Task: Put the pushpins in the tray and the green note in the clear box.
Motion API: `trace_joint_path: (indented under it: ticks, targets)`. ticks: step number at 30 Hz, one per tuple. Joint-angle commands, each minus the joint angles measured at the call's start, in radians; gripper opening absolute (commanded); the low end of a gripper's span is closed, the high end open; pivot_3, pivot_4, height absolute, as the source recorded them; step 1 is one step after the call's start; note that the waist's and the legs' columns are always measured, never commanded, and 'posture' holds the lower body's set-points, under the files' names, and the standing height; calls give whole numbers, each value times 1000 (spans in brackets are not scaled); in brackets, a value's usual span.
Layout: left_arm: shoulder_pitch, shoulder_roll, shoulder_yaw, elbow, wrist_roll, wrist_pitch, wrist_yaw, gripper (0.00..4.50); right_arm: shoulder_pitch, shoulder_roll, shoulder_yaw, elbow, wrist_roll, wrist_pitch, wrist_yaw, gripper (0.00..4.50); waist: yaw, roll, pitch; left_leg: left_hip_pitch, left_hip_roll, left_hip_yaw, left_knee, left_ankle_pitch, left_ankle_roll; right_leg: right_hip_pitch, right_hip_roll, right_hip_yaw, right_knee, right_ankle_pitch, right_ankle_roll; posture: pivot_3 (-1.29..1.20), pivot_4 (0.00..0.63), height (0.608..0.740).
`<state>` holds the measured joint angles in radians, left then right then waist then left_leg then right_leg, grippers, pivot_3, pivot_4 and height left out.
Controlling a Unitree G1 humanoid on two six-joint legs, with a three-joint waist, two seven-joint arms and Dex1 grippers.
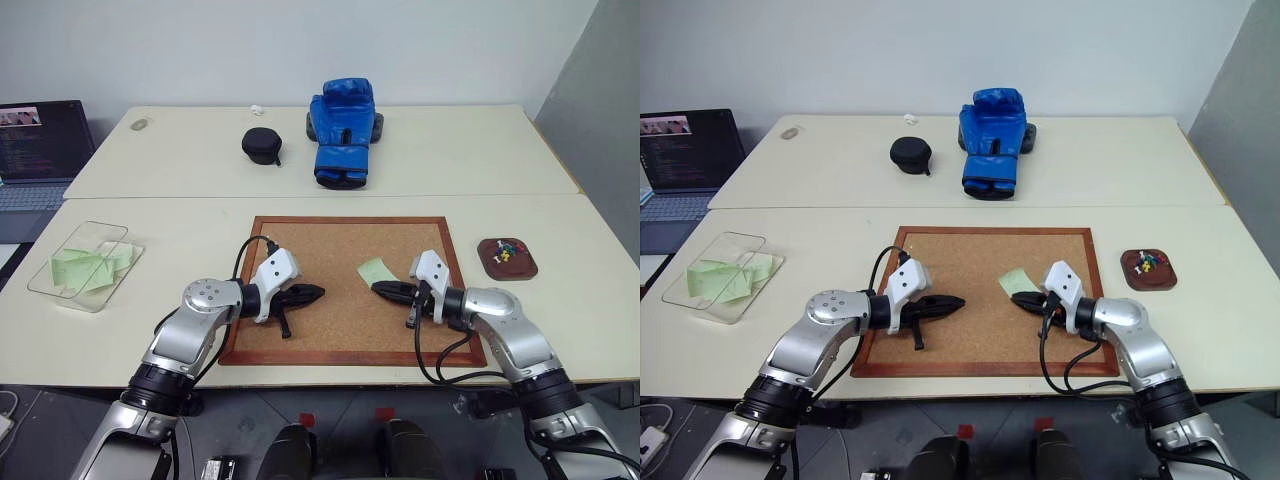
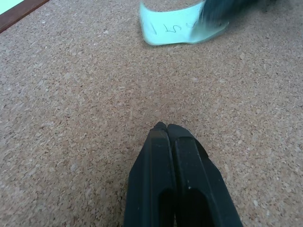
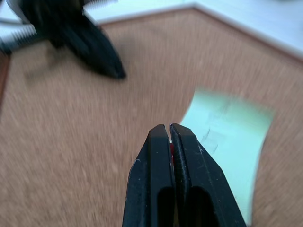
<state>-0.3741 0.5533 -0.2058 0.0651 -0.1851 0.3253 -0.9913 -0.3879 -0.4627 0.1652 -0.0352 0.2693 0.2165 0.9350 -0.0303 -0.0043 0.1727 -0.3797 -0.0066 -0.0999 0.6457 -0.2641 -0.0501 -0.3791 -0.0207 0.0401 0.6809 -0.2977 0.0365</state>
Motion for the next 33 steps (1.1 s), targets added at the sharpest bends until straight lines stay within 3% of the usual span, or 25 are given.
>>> trace_joint_path:
  ticks: [1,8,16,26,33]
  targets:
    - [29,1,-30,-1,19,28,-2,0,-23,-15,-32,-111,45,54,-2,33,0,-1,0,0,0,0,0,0,0,0,0,0,0,0,0,0,150,740]
    - [3,-18,-6,-17,-16,71,2,0,-51,-7,-64,-94,44,88,-43,33,0,-1,0,0,0,-1,0,0,0,0,0,0,0,0,0,0,150,740]
    - [19,-9,3,-54,-22,81,-5,0,-2,-2,-269,-69,89,190,-239,33,2,-1,0,-1,0,-1,0,0,0,0,-1,0,-1,0,0,0,150,740]
    - [26,-7,-20,-23,18,33,-8,0,106,-44,-532,-2,3,286,-587,33,1,-1,0,-1,-1,2,-1,0,0,-1,-1,1,-1,0,0,0,150,740]
    - [14,-7,-25,-4,24,26,-20,0,109,-18,-531,41,43,328,-589,33,-1,0,-1,0,0,5,-1,0,0,0,0,2,0,0,0,0,150,740]
